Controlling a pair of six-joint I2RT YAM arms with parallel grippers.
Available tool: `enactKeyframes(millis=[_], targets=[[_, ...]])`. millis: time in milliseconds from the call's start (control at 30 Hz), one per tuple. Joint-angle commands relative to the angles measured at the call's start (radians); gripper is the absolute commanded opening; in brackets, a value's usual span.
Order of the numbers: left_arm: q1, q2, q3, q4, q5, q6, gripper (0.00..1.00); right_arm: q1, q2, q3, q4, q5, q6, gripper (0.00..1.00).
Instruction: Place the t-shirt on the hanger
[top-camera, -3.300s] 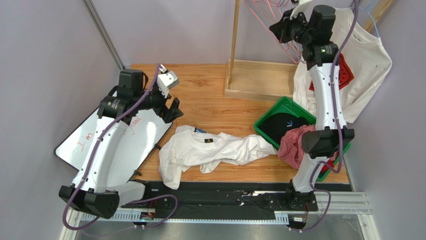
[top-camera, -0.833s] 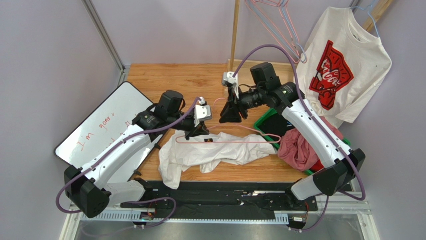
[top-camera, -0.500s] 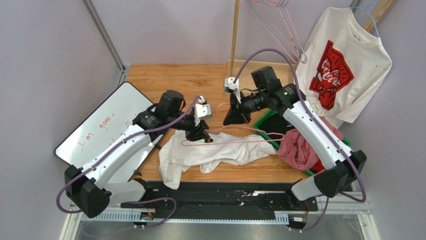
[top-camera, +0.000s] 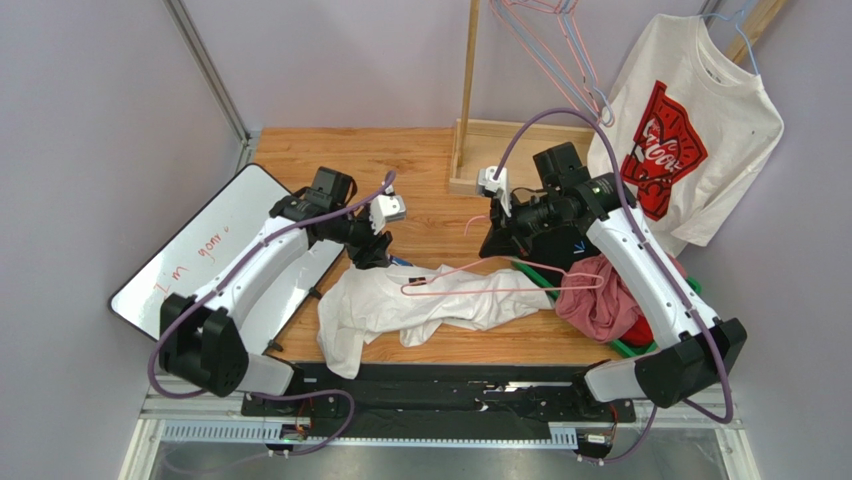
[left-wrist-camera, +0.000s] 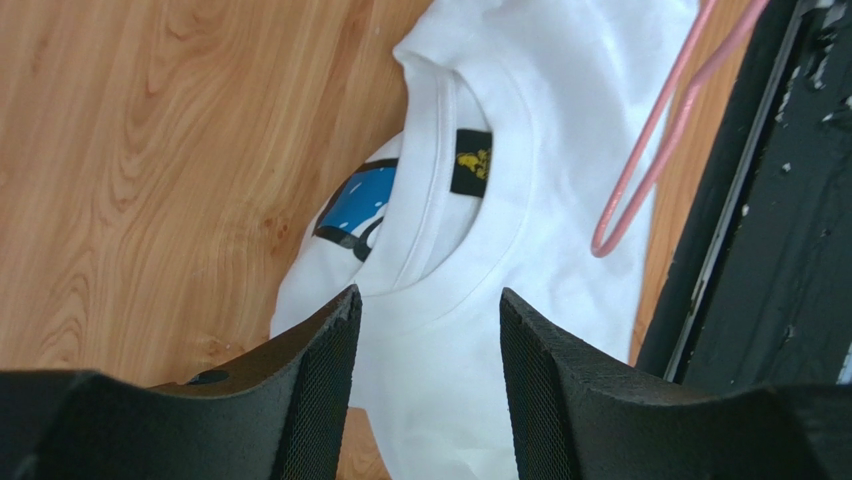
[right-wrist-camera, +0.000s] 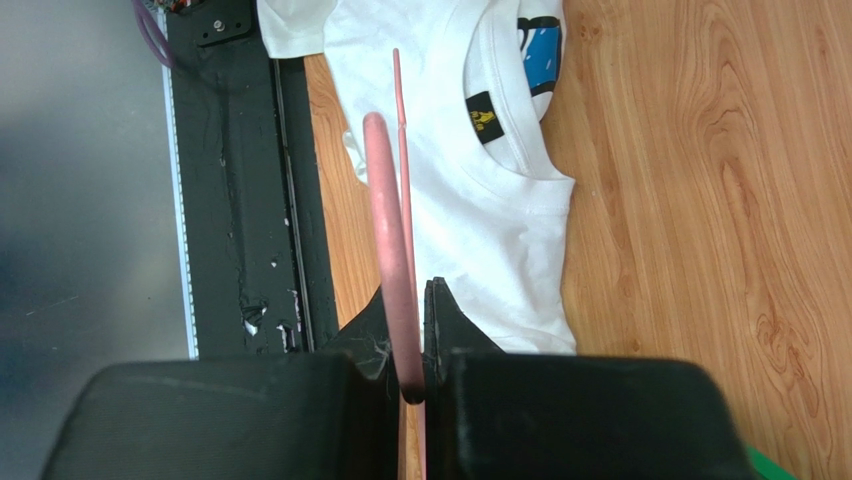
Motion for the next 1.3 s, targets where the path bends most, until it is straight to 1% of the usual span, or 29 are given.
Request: enactKeyframes(millis=[0,233,333,367,533,567,633,667,733,767,867,1067,1267], targets=[[0.003,0.092,0.061,-0.097,-0.1,0.108,0.59,-0.039,0.103,0.088,0.048,-0.047,-0.021,0.0],[0.006,0.151,0.044,-0.119,-0.158,0.165,0.59,-0.065,0.21,0.165,0.068,-0.101,-0.023,0.0],[0.006,0.162,0.039,-0.12,-0.163,0.191,0.52,-0.066,0.238,0.177,0.082,-0.124,-0.021,0.0],[0.006,0.162,0.038,-0.116,-0.163,0.194,0.48,-0.066,0.255,0.18,0.088,-0.128,-0.02,0.0],[0.006,0.18,0.045,-0.105,-0.157,0.2,0.43,-0.066,0.313,0.214,0.105,-0.161,-0.013,0.0],[0.006,0.182,0.047,-0.105,-0.157,0.205,0.38,-0.065,0.326,0.22,0.102,-0.161,-0.013,0.0],[0.006,0.179,0.047,-0.105,-0.143,0.217,0.32,-0.065,0.353,0.238,0.105,-0.164,-0.021,0.0],[0.006,0.175,0.047,-0.108,-0.129,0.223,0.25,-0.065,0.364,0.245,0.105,-0.164,-0.024,0.0],[0.006,0.168,0.047,-0.11,-0.121,0.232,0.2,-0.065,0.386,0.26,0.109,-0.158,-0.035,0.0],[0.006,0.165,0.047,-0.114,-0.118,0.238,0.15,-0.065,0.392,0.265,0.117,-0.156,-0.038,0.0],[0.006,0.157,0.045,-0.124,-0.121,0.261,0.07,-0.066,0.409,0.28,0.117,-0.159,-0.046,0.0],[0.006,0.129,0.053,-0.125,-0.115,0.277,0.03,-0.068,0.418,0.255,0.096,-0.194,-0.098,0.0],[0.006,0.108,0.053,-0.125,-0.086,0.28,0.02,-0.066,0.451,0.286,0.063,-0.216,-0.128,0.0]])
